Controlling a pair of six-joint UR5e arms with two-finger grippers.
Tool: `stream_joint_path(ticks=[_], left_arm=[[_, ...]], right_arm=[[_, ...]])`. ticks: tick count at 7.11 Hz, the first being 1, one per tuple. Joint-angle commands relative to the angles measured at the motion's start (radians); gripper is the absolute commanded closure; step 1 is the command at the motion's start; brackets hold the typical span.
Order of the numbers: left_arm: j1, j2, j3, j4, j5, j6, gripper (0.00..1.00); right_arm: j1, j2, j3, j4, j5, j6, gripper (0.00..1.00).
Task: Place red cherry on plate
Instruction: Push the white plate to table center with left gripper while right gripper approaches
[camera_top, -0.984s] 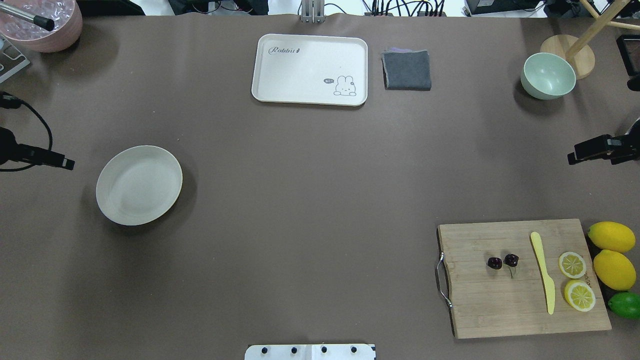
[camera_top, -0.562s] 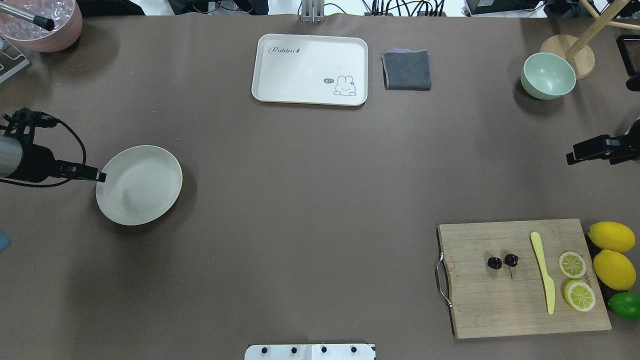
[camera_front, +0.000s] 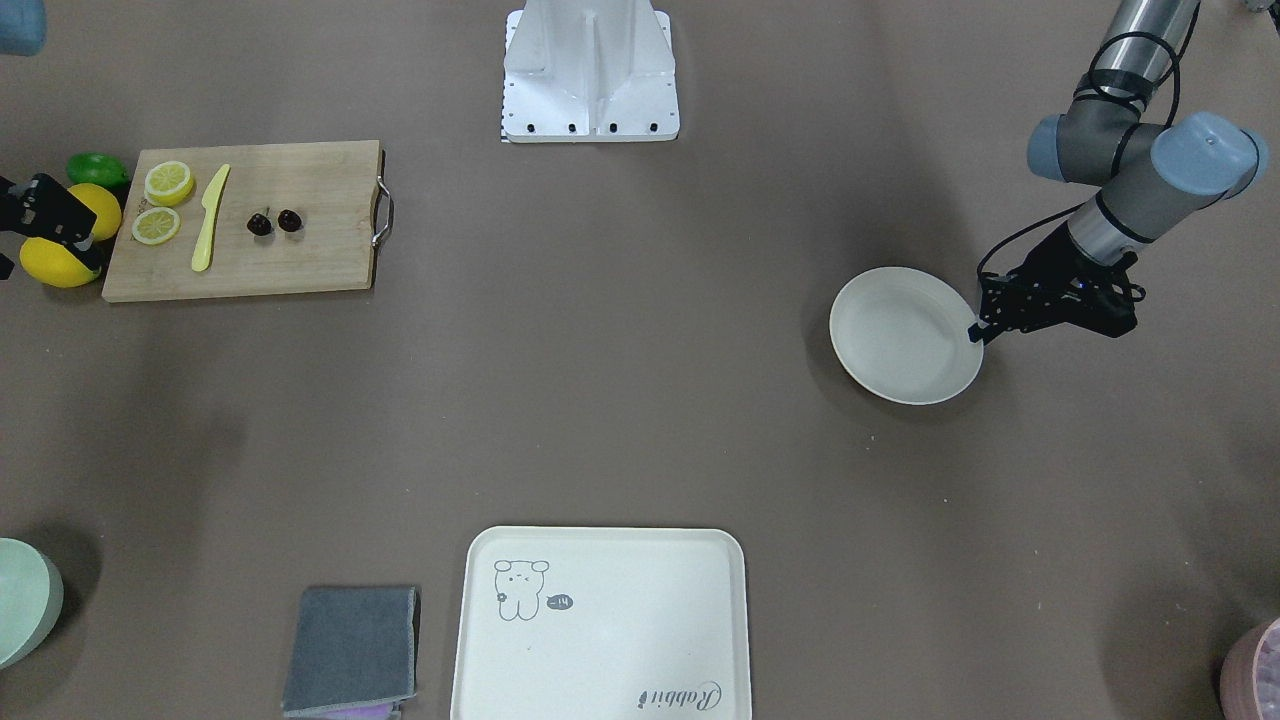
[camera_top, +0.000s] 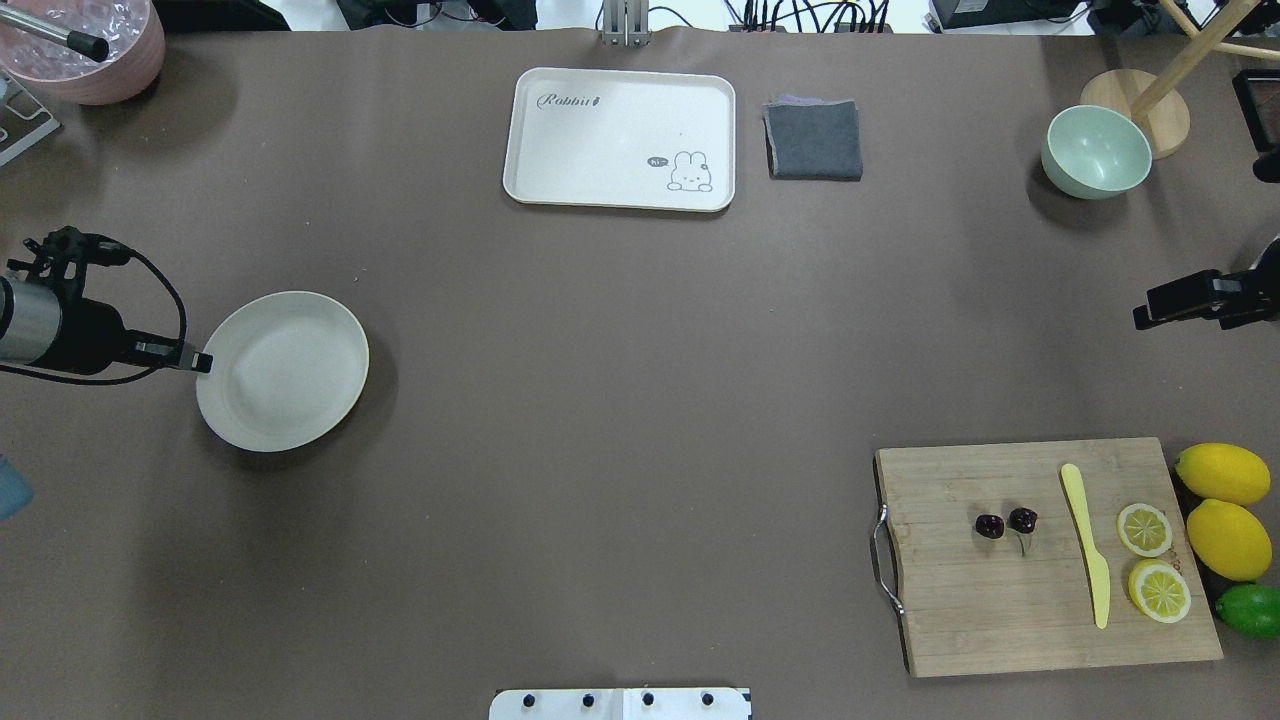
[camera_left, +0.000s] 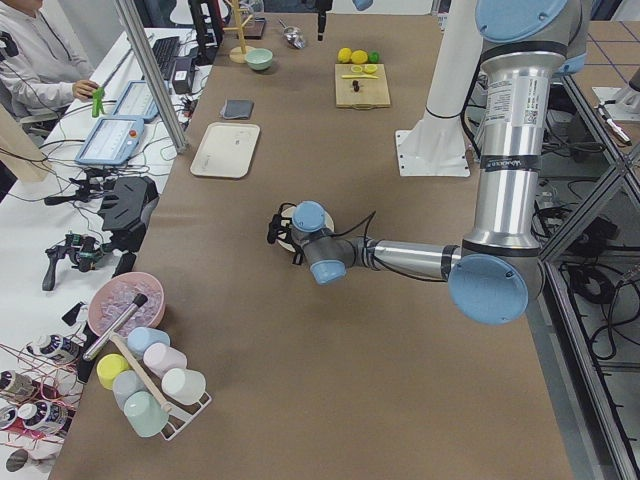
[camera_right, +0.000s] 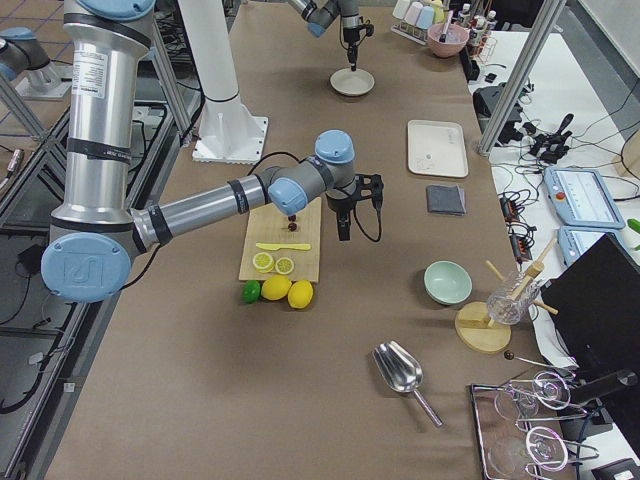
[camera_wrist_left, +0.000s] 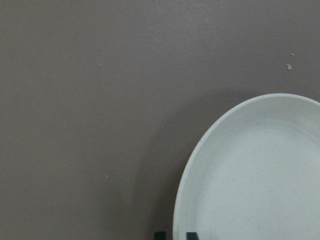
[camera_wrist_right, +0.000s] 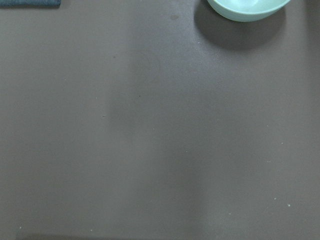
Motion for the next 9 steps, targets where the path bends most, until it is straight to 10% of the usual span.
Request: stream_joint_path(ticks=[1, 4, 9], left_arm=[[0.001, -0.005, -0.026, -0.015, -0.004, -0.013, 1.00], [0.056, -0.136, -0.082, 0.004, 0.010, -0.267, 1.00], [0.393, -0.457, -0.186, 0.522, 0.356, -0.389, 1.00]], right_arm=[[0.000, 0.000, 0.000, 0.000, 0.000, 0.001, 0.00], [0.000, -0.001, 0.001, 0.000, 0.002, 0.003, 0.00], [0.002, -0.010, 0.001, 0.000, 0.000, 0.001, 0.00]])
